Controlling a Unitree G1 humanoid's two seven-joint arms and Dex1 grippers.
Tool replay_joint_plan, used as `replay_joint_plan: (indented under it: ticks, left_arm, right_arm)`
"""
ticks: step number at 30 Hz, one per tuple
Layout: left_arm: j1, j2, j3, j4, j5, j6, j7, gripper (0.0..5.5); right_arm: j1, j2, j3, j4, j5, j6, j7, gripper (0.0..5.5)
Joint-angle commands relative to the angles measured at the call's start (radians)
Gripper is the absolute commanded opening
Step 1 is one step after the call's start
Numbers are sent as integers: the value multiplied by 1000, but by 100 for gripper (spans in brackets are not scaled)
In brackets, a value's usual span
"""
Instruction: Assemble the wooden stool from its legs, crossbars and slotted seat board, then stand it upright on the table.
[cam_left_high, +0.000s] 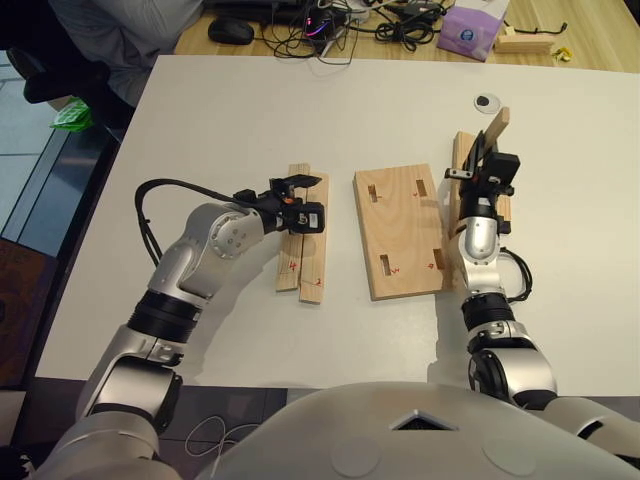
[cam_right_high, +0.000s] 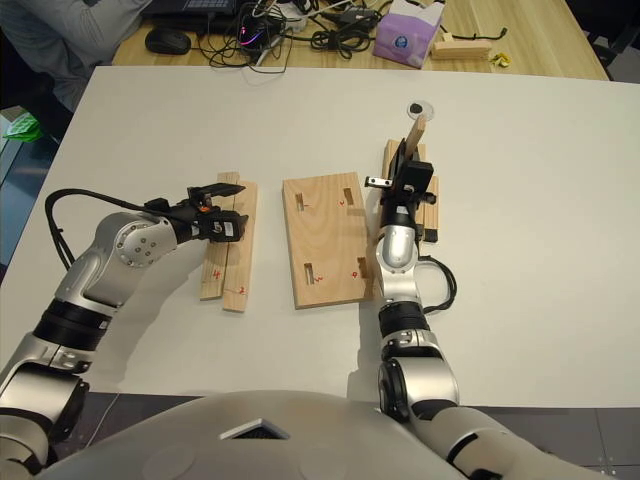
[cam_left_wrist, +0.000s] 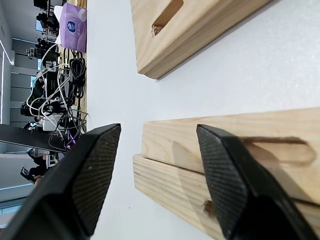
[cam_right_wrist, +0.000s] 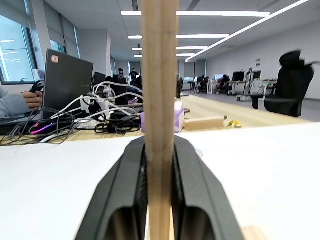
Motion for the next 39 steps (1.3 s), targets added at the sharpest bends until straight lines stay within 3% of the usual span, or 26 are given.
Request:
replay_joint_plan:
  ticks: [1, 27, 39]
  left_arm:
    - [26, -6, -12, -33, -9, 20, -12, 281]
    - [62, -17, -17, -39, -12, 67, 15, 281]
    - [82, -25, -29, -45, -9, 86, 39, 281]
  right_arm:
    - [-24, 20, -14, 55, 25, -17, 7, 38]
    - [40, -22, 34, -4, -116, -22, -104, 38]
    - [80, -22, 38, -54, -73, 31, -40, 38]
